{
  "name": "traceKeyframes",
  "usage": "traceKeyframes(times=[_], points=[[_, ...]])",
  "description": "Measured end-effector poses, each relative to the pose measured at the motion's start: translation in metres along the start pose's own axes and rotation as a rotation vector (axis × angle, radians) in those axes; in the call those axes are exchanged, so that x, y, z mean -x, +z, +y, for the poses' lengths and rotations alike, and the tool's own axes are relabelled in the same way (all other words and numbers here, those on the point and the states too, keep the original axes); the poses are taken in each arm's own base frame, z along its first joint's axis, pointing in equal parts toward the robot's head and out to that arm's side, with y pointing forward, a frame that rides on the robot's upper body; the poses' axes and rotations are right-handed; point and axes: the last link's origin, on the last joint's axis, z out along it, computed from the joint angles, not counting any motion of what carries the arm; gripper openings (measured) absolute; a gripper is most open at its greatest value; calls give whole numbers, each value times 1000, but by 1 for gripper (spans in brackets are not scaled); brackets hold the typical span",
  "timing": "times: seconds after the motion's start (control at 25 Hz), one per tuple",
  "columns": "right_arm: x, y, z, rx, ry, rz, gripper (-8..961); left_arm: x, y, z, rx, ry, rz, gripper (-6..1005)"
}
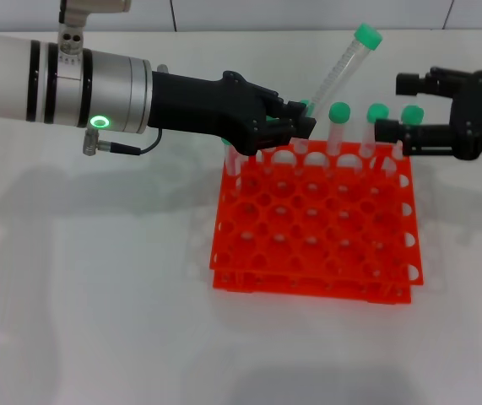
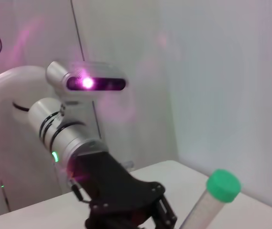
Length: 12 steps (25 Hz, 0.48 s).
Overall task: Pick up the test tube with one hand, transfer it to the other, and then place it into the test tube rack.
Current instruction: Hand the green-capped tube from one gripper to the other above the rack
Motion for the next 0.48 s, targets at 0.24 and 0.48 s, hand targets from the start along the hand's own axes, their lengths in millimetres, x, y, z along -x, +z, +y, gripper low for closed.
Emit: traceKeyframes(times=[0.24, 0.48], points=[[8, 8, -4, -9, -14, -15, 843, 0, 0, 0, 1, 0, 0, 174], [19, 16, -5, 5, -24, -39, 844, 3, 2, 1, 7, -7, -4, 173]])
